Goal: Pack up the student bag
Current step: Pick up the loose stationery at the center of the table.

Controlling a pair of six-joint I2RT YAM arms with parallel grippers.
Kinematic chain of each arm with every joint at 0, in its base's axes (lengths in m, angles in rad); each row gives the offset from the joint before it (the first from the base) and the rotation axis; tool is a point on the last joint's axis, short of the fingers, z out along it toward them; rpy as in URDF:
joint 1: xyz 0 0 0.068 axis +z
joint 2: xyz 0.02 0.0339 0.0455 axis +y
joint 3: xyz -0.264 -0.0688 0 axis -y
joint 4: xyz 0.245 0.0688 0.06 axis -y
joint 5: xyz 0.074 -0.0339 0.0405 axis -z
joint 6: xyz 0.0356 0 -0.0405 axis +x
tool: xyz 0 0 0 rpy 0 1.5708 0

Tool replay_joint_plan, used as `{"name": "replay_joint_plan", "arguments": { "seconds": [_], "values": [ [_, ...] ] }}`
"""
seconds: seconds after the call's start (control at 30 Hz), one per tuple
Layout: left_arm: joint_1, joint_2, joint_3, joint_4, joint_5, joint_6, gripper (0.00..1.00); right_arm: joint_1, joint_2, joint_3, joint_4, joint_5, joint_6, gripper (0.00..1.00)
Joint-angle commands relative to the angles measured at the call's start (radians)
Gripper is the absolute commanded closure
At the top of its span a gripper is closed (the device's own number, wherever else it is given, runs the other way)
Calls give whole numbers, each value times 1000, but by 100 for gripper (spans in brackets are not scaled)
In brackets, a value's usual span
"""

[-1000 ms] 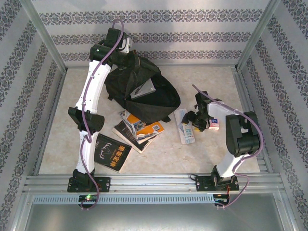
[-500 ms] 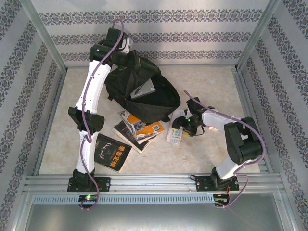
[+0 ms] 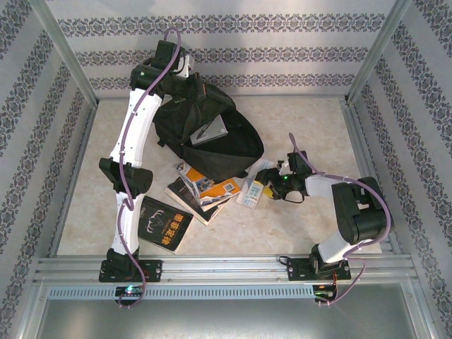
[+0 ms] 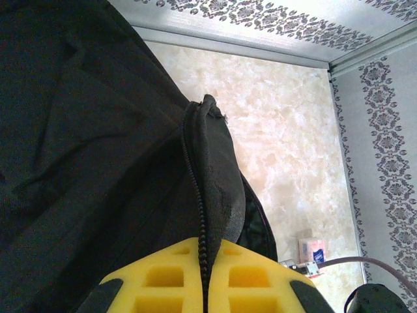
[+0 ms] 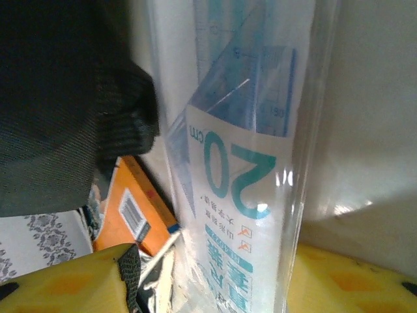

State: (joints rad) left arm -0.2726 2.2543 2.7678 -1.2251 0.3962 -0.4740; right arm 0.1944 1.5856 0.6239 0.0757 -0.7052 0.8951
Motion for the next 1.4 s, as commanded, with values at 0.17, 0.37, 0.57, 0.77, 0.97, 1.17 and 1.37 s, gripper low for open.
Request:
{"name": "replay_joint_plan", "arguments": {
  "seconds": [0.17, 0.37, 0.57, 0.77, 0.97, 1.17, 1.37],
  "values": [
    [16, -70, 9, -20, 24, 16, 100, 8, 7, -6, 155, -4, 25, 51],
    [16, -70, 6, -18, 25, 13, 100, 11, 68, 17, 216, -24, 66, 59],
    [16, -67, 3, -15, 32, 9, 100, 16, 133, 21, 308, -69, 108, 69],
    [16, -65, 1, -11, 32, 10, 100, 10, 120, 16, 258, -25, 71, 86],
    [16, -59, 7, -4, 29, 4, 100, 8, 23, 20, 85, 69, -18, 100],
    [17, -54, 27, 18, 23, -9, 100, 8, -157, 18, -129, 209, -79, 100],
    [17, -54, 47, 35, 12, -30, 100, 22, -339, 123, -379, 384, -96, 100]
  ]
}}
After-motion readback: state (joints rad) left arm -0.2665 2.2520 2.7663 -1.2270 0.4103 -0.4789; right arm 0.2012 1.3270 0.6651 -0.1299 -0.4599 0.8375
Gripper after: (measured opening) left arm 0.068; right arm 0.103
